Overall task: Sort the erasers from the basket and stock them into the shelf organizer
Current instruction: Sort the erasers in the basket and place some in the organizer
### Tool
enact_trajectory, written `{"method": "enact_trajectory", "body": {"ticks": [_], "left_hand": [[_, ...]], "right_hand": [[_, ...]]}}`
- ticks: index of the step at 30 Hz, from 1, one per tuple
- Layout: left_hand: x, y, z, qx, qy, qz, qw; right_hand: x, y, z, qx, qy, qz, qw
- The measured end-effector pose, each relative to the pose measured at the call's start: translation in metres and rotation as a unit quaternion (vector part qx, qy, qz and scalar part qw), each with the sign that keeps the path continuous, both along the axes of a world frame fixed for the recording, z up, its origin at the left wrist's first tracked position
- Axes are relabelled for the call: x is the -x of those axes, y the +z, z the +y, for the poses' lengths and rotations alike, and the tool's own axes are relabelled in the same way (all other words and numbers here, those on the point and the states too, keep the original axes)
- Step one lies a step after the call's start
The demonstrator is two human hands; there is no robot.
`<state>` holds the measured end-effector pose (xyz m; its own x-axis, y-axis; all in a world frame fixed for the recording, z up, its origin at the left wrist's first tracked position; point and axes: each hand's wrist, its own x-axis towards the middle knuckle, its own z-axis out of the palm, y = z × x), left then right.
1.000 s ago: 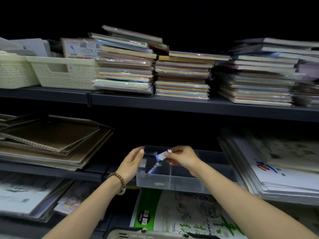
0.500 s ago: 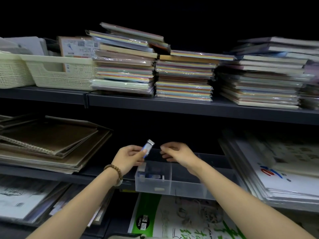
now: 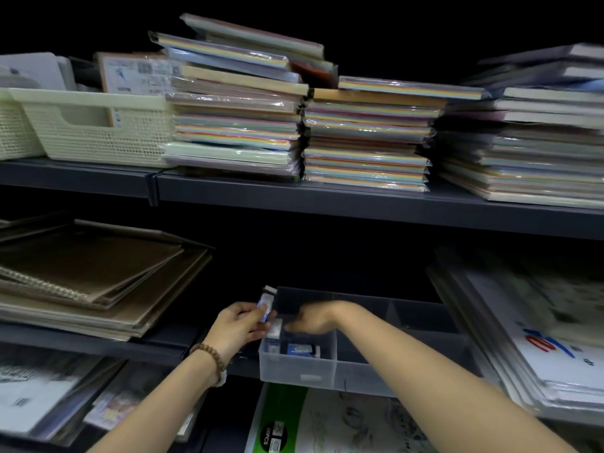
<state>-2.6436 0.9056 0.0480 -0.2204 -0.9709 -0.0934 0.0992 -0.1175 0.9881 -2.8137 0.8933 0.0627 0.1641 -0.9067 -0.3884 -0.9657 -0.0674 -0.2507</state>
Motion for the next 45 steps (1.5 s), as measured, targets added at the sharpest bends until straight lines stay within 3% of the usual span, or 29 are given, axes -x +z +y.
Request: {"method": "enact_trajectory", "body": {"ticks": [11, 19, 22, 25, 29, 31, 35, 39, 42, 44, 45], "left_hand": [[0.003, -0.001, 0.002, -0.008, 0.008, 0.007, 1.000], [0.003, -0.001, 0.007, 0.005, 0.006, -0.007, 1.000], [0.002, -0.002, 0.007, -0.003, 0.005, 0.001, 1.000], [0.002, -0.001, 0.007, -0.009, 0.007, 0.006, 1.000], [0.001, 0.001, 0.007, -0.011, -0.004, 0.008, 1.000], [0.000, 0.005, 0.008, 0.002, -0.008, 0.015, 1.000], [0.004, 0.020, 0.012, -0.007, 0.004, 0.087, 0.996], [0.015, 0.031, 0.028, 0.016, -0.057, 0.071, 0.996], [0.012, 0.028, 0.033, 0.021, -0.046, 0.048, 0.998], [0.002, 0.025, 0.035, -0.008, -0.021, 0.057, 0.998], [-0.003, 0.022, 0.036, -0.021, -0.015, 0.063, 0.998]], "right_hand": [[0.008, 0.003, 0.002, 0.037, -0.015, -0.077, 0.996], [0.003, 0.002, 0.001, -0.006, 0.002, -0.030, 1.000], [0.006, -0.002, 0.004, 0.036, -0.015, -0.089, 0.995], [0.011, 0.000, 0.009, 0.086, -0.059, -0.219, 0.970], [0.018, 0.008, 0.011, 0.121, -0.059, -0.236, 0.962], [0.017, 0.015, 0.013, 0.153, -0.092, -0.288, 0.941], [0.007, 0.037, 0.021, 0.184, -0.162, -0.458, 0.855], [-0.005, 0.044, 0.036, 0.113, -0.156, -0.530, 0.825], [-0.007, 0.040, 0.043, 0.100, -0.177, -0.561, 0.803], [-0.001, 0.033, 0.048, 0.095, -0.202, -0.515, 0.828], [0.003, 0.029, 0.051, 0.091, -0.192, -0.433, 0.876]]}}
